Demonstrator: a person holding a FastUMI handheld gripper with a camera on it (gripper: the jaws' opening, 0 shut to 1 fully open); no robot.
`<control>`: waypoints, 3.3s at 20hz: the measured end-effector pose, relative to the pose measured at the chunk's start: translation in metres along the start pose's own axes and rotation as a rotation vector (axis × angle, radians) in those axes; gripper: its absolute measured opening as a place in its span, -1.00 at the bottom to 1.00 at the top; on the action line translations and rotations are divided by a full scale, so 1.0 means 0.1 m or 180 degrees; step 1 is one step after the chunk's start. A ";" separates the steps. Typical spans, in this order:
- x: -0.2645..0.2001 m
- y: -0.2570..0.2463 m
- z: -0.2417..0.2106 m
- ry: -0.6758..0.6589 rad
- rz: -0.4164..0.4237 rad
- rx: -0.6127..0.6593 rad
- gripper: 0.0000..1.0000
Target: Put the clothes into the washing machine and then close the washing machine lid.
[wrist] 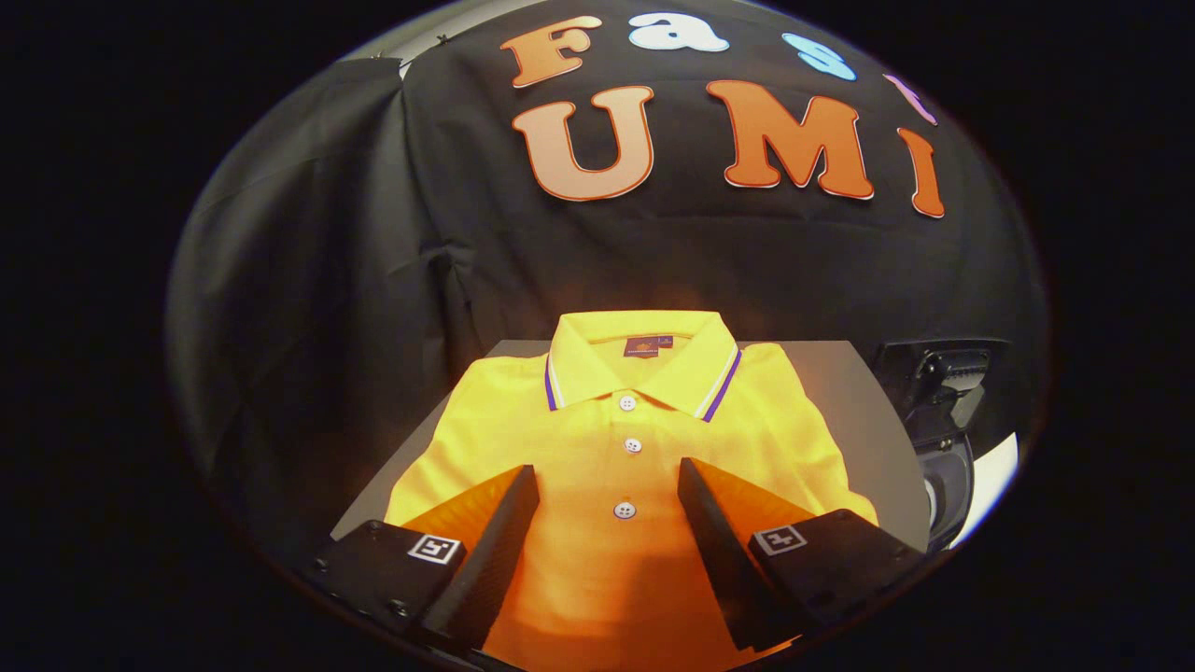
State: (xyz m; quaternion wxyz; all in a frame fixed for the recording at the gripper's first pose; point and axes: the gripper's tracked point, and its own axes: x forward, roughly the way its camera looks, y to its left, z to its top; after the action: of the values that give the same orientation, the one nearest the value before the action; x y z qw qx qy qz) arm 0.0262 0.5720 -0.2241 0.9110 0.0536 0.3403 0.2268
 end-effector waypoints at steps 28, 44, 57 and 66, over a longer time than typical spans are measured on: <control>-0.87 0.12 0.80 -0.1110 0.1084 -0.0181 -0.80; -2.02 -1.99 1.44 -0.1741 0.0657 -0.0094 -0.80; -1.55 -4.16 0.68 -0.1355 0.0354 0.0079 -0.80; -0.33 -4.63 -0.32 -0.0685 0.0134 0.0304 -0.80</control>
State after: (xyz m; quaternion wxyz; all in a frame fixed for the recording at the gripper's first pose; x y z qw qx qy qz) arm 0.1578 0.1423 -0.3454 0.9337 0.1282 0.2498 0.2224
